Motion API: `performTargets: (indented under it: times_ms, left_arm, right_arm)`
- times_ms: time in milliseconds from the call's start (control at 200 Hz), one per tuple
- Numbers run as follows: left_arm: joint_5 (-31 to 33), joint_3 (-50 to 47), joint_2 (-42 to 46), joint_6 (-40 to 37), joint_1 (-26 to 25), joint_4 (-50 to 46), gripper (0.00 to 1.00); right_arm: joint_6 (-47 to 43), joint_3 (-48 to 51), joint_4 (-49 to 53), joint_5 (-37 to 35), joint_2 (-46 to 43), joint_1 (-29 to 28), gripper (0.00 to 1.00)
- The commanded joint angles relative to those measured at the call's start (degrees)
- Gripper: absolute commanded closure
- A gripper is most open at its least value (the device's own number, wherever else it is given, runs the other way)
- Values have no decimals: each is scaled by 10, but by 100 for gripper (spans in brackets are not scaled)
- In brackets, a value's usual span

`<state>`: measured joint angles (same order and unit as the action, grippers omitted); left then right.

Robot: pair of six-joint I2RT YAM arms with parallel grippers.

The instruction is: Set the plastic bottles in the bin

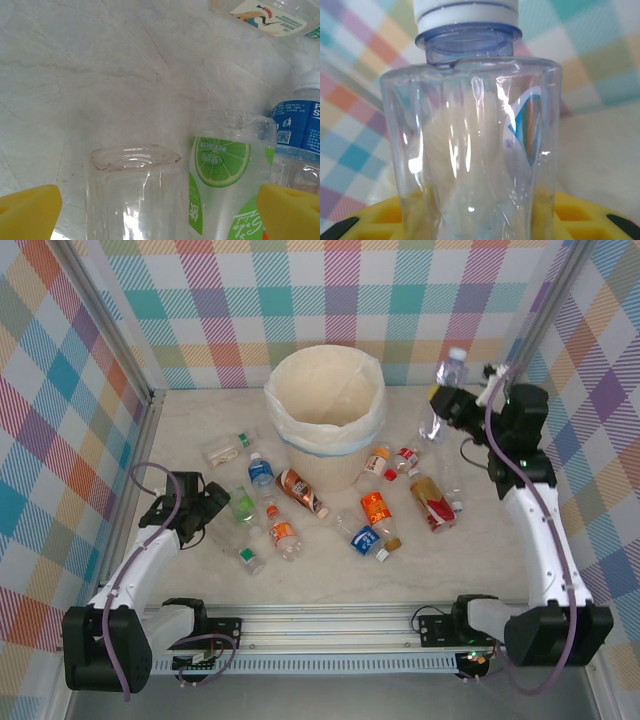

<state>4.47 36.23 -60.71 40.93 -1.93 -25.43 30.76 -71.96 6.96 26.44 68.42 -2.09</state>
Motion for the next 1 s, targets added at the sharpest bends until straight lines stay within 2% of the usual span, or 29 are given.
performTargets:
  times_ms: [0,140,275,395,515,610,760,890,995]
  left_arm:
    - [-24,8,-3,16,8,-11,0]
    - [-61,11,-5,1,9,-10,0]
    - [-89,7,0,-8,9,-6,0]
    - [-115,-6,9,-9,9,0,0]
    - [-102,-6,14,-12,10,-31,0]
    - [-83,-1,18,-10,9,-59,0]
    - [-64,0,25,-6,9,-81,0]
    - [-59,-2,33,-5,9,-93,0]
    - [-40,-5,45,-12,9,-124,0]
  right_arm:
    - [-21,-86,-74,51,59,-49,59]
    - [11,-206,-118,49,165,-92,59]
    - [-9,-318,-121,54,262,-123,58]
    - [-22,-421,-64,42,345,-132,58]
    - [-60,-500,21,53,408,-146,59]
    - [-117,-518,76,45,432,-166,58]
    - [-199,-513,144,-10,451,-196,55]
    - [-236,-509,178,-27,462,-213,54]
    - [-248,-504,192,-46,464,-220,47]
